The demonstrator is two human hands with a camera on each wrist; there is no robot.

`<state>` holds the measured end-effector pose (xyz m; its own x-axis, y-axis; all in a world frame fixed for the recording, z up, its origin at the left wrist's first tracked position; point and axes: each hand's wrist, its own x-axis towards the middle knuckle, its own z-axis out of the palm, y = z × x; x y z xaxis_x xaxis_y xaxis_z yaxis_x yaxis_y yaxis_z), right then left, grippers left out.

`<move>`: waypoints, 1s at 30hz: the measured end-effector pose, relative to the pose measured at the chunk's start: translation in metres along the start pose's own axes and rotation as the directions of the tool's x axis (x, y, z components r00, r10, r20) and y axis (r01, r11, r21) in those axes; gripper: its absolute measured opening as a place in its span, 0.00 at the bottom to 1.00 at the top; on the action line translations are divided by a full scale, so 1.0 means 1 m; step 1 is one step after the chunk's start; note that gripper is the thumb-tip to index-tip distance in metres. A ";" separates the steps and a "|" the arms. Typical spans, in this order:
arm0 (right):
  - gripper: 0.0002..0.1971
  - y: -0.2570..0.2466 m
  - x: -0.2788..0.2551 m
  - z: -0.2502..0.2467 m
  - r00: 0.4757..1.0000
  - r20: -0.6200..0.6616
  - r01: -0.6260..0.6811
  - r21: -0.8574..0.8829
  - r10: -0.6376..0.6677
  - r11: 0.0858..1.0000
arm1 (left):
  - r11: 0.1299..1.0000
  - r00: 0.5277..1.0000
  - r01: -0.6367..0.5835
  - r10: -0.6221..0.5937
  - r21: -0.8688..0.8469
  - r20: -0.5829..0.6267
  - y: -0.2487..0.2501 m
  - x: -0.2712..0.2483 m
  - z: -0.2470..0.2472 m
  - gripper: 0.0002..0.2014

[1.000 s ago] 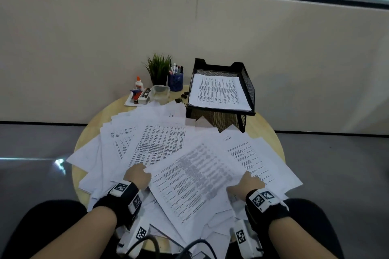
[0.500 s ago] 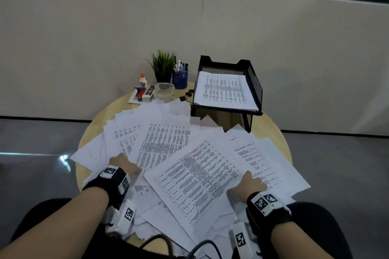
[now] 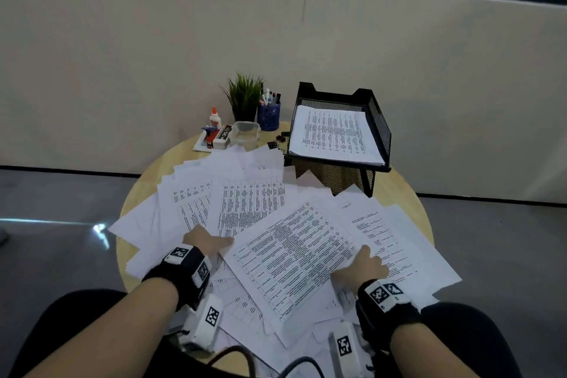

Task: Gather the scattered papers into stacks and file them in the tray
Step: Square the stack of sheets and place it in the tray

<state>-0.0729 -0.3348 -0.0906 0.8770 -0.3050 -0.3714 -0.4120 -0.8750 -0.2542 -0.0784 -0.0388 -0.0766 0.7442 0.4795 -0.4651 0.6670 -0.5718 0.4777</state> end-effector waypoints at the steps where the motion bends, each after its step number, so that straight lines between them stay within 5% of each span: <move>1: 0.43 0.000 0.000 0.001 1.000 0.015 -0.019 -0.009 0.019 1.000 | 0.998 1.000 0.026 -0.026 0.059 -0.004 0.003 0.000 0.002 0.42; 5: 0.46 0.004 0.007 0.004 1.000 0.010 -0.014 0.010 0.014 1.000 | 0.965 0.997 0.072 -0.067 0.253 -0.030 0.014 -0.005 0.011 0.49; 10: 0.46 0.009 0.012 0.001 0.998 0.041 -0.048 0.240 0.039 0.969 | 0.966 0.994 0.107 -0.104 0.234 -0.027 0.019 -0.005 0.014 0.50; 18: 0.43 0.007 0.010 -0.003 0.996 0.052 -0.085 0.222 0.075 0.971 | 0.975 0.989 0.148 -0.140 0.164 -0.056 0.020 -0.005 0.012 0.53; 22: 0.45 0.015 0.011 -0.007 0.996 0.084 -0.067 0.417 0.035 0.906 | 0.996 0.996 0.087 -0.087 0.013 -0.008 0.016 -0.009 0.013 0.45; 26: 0.38 0.025 0.007 -0.012 0.994 0.107 -0.087 0.576 0.030 0.813 | 0.992 0.991 -0.115 0.117 -0.041 0.056 0.008 -0.015 0.021 0.26; 30: 0.19 0.029 0.009 -0.010 0.991 0.127 -0.059 0.642 -0.030 0.764 | 0.973 0.953 -0.226 0.210 0.048 0.216 0.006 -0.023 0.026 0.24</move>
<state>-0.0747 -0.3668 -0.0922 0.8504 -0.2285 -0.4739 -0.5256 -0.4093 -0.7458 -0.0930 -0.0706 -0.0823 0.8418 0.1928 -0.5042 0.4794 -0.6963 0.5342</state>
